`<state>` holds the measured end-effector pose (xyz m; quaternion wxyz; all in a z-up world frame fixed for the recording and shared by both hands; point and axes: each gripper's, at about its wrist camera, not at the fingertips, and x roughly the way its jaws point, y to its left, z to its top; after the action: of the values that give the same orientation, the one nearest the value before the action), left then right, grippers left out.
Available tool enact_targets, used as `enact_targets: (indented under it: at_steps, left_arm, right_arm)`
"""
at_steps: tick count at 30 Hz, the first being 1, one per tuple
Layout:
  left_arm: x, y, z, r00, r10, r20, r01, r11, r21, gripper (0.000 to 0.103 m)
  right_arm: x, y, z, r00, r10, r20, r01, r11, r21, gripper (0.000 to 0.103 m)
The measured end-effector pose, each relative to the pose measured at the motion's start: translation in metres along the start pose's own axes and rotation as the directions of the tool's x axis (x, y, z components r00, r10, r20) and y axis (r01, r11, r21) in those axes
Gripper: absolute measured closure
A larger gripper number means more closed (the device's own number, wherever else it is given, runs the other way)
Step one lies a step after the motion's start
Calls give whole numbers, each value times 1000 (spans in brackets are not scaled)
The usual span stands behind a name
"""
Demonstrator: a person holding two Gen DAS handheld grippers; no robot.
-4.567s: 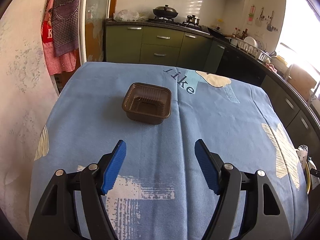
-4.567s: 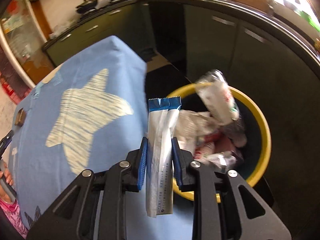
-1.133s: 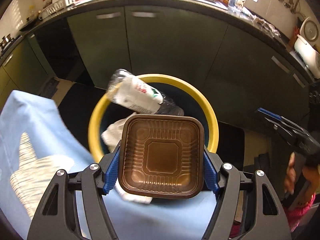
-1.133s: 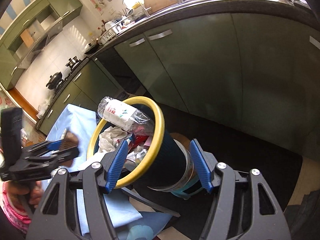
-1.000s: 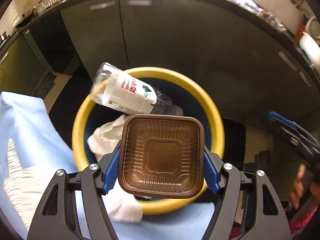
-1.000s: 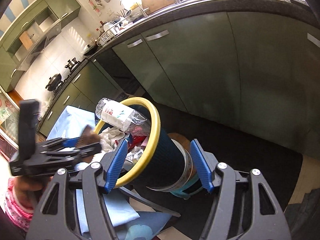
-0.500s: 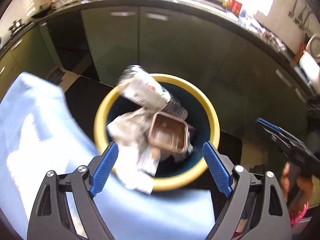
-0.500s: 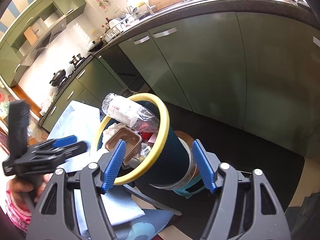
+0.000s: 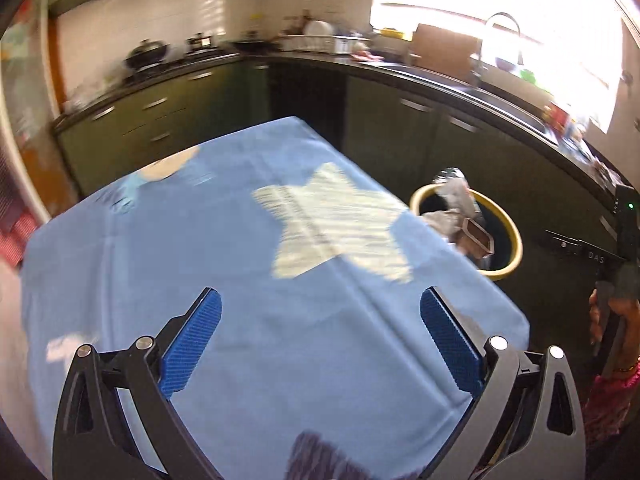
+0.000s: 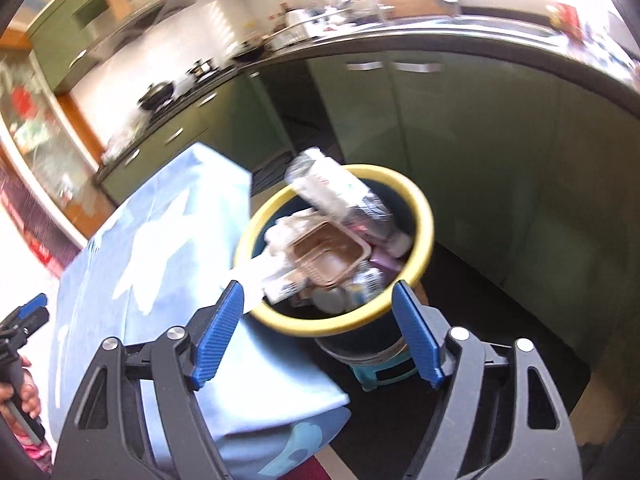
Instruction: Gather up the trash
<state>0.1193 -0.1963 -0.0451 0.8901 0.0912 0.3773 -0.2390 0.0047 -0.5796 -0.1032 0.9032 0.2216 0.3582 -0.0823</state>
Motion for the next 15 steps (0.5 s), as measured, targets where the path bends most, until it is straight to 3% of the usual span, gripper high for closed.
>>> enact_targets:
  at_steps: [4,8,15]
  left_arm:
    - [-34,50,-28,995,99,29,-97,992,-80,5]
    - [-66,83,-49,979,198,55,-188,971,-146,5]
    - [-117,103,-71,961,238,141,-201,951,-235,5]
  right_arm:
    - [-7,26,-5,1000,19,-3,-19,998,-62,20]
    - [-18,48,-5,999,29,25,-26,994,-108,10]
    - [-52,83,-8,996,31,86,-12,978,-210,7]
